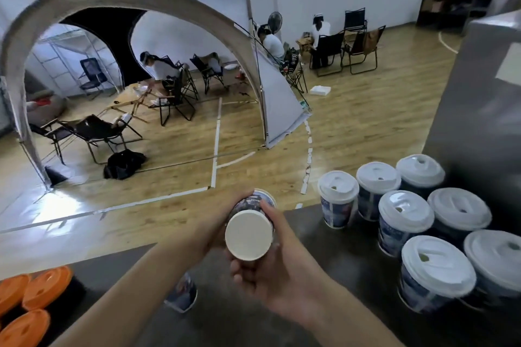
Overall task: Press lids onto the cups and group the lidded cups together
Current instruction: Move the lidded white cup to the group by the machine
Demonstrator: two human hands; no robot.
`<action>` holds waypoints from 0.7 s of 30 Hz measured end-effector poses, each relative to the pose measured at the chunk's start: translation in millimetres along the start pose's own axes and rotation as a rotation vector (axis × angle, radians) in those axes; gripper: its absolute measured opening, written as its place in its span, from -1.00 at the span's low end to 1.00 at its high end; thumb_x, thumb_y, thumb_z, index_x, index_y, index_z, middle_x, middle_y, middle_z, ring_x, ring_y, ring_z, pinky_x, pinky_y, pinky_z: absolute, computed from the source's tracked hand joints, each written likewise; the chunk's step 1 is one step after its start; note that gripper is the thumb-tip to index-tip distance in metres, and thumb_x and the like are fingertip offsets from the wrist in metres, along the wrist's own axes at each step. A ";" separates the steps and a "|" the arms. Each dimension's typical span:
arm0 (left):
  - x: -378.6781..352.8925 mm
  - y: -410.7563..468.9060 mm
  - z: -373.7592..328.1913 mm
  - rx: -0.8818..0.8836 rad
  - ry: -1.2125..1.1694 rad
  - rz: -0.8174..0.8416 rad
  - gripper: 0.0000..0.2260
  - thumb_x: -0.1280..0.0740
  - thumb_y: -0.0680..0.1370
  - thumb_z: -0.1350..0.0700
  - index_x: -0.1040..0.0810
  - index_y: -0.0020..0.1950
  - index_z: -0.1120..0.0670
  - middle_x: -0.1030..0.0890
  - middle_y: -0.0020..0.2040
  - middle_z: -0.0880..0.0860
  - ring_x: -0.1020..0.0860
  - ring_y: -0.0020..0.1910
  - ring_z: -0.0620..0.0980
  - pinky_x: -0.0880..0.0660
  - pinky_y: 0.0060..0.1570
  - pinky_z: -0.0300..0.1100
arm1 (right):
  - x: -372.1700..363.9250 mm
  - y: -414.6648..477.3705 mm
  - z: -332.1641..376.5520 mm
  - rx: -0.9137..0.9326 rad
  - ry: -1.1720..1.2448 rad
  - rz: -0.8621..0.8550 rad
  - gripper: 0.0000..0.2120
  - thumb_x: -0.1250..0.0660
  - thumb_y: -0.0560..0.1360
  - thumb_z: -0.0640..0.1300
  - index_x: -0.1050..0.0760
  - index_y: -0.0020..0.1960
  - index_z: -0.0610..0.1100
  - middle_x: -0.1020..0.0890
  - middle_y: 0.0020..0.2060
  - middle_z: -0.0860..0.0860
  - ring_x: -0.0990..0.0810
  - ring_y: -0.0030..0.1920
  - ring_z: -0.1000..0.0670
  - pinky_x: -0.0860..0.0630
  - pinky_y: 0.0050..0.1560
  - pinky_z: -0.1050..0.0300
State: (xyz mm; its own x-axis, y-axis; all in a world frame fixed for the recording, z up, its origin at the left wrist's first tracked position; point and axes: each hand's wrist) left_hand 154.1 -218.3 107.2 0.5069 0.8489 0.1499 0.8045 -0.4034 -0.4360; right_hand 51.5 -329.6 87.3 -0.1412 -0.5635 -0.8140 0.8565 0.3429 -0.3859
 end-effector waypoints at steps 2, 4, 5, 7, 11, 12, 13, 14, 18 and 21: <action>-4.0 8.0 15.8 0.053 0.038 -0.013 -0.67 -0.42 0.51 -0.25 -0.70 -0.07 0.02 -0.71 -0.16 0.08 -0.63 -0.17 0.04 -0.49 -0.07 -0.06 | 13.3 1.6 -7.9 -0.022 0.036 -0.045 -0.36 -0.43 0.32 0.33 -0.60 0.04 -0.23 -0.61 -0.25 -0.15 -0.55 -0.34 -0.06 -0.52 -0.29 0.13; -11.0 15.6 25.0 0.102 0.081 -0.027 -0.65 -0.37 0.54 -0.25 -0.70 -0.03 0.03 -0.71 -0.18 0.07 -0.63 -0.16 0.06 -0.49 -0.12 -0.10 | 24.8 2.4 -14.1 -0.029 0.065 -0.068 -0.36 -0.44 0.31 0.35 -0.59 0.03 -0.22 -0.59 -0.30 -0.13 -0.53 -0.36 -0.05 -0.51 -0.29 0.13; -14.6 18.6 29.3 0.120 0.107 -0.028 -0.64 -0.36 0.55 -0.25 -0.70 -0.01 0.02 -0.72 -0.19 0.06 -0.64 -0.19 0.04 -0.50 -0.19 -0.14 | 30.1 2.7 -17.0 -0.030 0.084 -0.076 -0.35 -0.44 0.31 0.36 -0.59 0.03 -0.21 -0.59 -0.30 -0.13 -0.52 -0.37 -0.04 -0.50 -0.30 0.14; -20.8 21.5 37.9 0.149 0.129 0.020 -0.63 -0.36 0.54 -0.28 -0.69 -0.01 0.00 -0.72 -0.20 0.05 -0.63 -0.21 0.02 -0.47 -0.24 -0.17 | 39.5 3.1 -21.5 -0.030 0.121 -0.090 -0.34 -0.46 0.31 0.37 -0.60 0.03 -0.21 -0.58 -0.29 -0.13 -0.51 -0.38 -0.03 -0.50 -0.32 0.15; -33.7 29.3 49.5 0.135 0.125 0.132 -0.52 -0.43 0.43 -0.27 -0.71 0.09 0.10 -0.76 0.01 0.13 -0.69 -0.03 0.09 -0.53 0.04 -0.06 | 62.4 4.7 -29.8 0.003 0.057 -0.082 -0.43 -0.51 0.30 0.35 -0.66 -0.04 -0.15 -0.57 -0.24 -0.14 -0.52 -0.35 -0.04 -0.51 -0.30 0.13; -37.2 31.2 50.7 0.141 0.086 0.173 -0.53 -0.43 0.47 -0.22 -0.72 0.11 0.15 -0.75 0.05 0.18 -0.71 0.02 0.12 -0.56 0.12 -0.04 | 70.3 4.1 -32.0 0.035 -0.035 -0.089 -0.50 -0.54 0.30 0.31 -0.69 -0.04 -0.10 -0.60 -0.21 -0.12 -0.55 -0.32 -0.04 -0.53 -0.28 0.13; -40.8 34.0 52.8 0.139 0.059 0.196 -0.53 -0.43 0.48 -0.19 -0.71 0.13 0.19 -0.74 0.06 0.21 -0.72 0.03 0.13 -0.60 0.15 -0.02 | 80.2 2.7 -35.0 0.080 -0.161 -0.119 -0.57 -0.56 0.32 0.23 -0.70 0.00 -0.07 -0.65 -0.17 -0.09 -0.61 -0.27 -0.03 -0.56 -0.25 0.13; -43.5 37.6 57.0 0.120 0.068 0.214 -0.48 -0.47 0.45 -0.21 -0.68 0.18 0.20 -0.74 0.07 0.20 -0.73 0.04 0.13 -0.61 0.17 0.00 | 91.3 1.2 -37.9 0.157 -0.284 -0.162 -0.60 -0.57 0.36 0.12 -0.67 0.11 -0.06 -0.70 -0.09 -0.03 -0.67 -0.16 0.00 -0.59 -0.19 0.16; -57.8 37.4 78.6 -0.083 0.302 0.266 -0.33 -0.67 0.35 -0.05 -0.47 0.38 -0.02 -0.73 0.13 -0.13 -0.69 0.11 -0.15 -0.61 0.06 -0.23 | 143.6 -10.1 -45.4 0.410 -0.652 -0.413 -0.40 -0.65 0.32 -0.13 -0.51 0.30 -0.01 -0.72 0.10 0.08 -0.69 0.13 0.09 -0.60 0.21 0.06; -77.3 39.6 95.5 -0.287 0.435 0.258 -0.28 -0.68 0.33 0.10 -0.44 0.40 -0.16 -0.65 0.20 -0.29 -0.62 0.19 -0.25 -0.57 0.15 -0.30 | 176.9 -14.1 -43.2 0.496 -0.901 -0.614 -0.40 -0.66 0.22 0.03 -0.51 0.20 0.12 -0.68 0.07 0.18 -0.66 0.09 0.18 -0.62 0.18 0.04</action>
State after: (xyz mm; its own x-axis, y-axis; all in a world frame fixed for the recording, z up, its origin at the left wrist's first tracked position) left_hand 117.3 -267.3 -6.4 0.7296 0.5170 0.4476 0.6589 -0.7067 -0.2577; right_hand -7.0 -401.7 -70.0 -0.3646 -0.9233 0.1210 0.8937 -0.3835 -0.2327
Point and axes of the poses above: each hand's wrist, its own y-axis towards the middle knuckle, its own x-axis out of the back of the hand, z = x × y
